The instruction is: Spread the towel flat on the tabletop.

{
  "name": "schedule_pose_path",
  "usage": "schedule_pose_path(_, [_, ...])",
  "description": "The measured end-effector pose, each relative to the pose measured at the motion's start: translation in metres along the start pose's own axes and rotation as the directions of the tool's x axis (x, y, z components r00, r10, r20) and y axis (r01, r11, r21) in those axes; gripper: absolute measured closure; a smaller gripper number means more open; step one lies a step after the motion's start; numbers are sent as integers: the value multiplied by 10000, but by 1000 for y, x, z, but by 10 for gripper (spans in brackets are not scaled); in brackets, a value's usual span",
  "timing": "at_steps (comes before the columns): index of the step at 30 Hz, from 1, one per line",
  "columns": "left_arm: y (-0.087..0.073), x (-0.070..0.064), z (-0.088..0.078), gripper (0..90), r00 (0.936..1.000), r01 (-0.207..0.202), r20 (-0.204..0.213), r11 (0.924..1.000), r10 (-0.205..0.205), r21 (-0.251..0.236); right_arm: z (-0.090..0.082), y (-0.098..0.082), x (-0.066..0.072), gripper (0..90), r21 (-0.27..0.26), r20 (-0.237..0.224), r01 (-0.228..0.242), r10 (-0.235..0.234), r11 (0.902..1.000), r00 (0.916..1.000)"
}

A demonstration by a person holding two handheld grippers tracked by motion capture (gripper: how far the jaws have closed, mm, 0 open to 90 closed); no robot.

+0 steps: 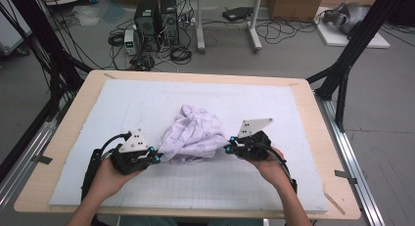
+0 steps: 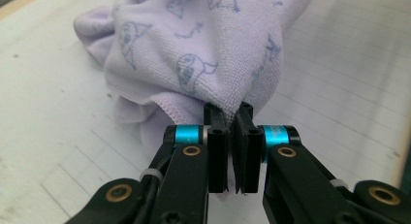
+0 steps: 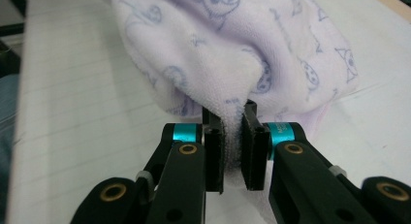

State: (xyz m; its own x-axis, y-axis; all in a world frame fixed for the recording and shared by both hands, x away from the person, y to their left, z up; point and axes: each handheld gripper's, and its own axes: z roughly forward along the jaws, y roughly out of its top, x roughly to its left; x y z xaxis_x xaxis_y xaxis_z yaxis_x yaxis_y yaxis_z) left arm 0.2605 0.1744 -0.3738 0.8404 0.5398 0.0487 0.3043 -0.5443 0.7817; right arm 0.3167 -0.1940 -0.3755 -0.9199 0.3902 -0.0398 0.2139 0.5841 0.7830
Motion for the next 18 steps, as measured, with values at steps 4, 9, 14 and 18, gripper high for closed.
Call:
schedule_pose_path(4, [-20,-14,-6,860,9999,46,134,9997,-49,246,-6,-21,17,834,487,-334,145,-129,9987,9994])
schedule_pose_path(9, [-34,-15,-10,649,9986,181,480,9991,-199,386,-12,-39,17,627,557,-652,-358,394,9978,9971])
schedule_pose_path(14, [-10,3,-5,512,9998,194,44,9998,-194,21,-22,-27,9,568,-248,-415,-613,602,9978,9973])
schedule_pose_path(18, [11,21,6,464,9986,524,-52,9971,-527,-556,-17,-13,4,534,-653,-607,-420,381,9970,9974])
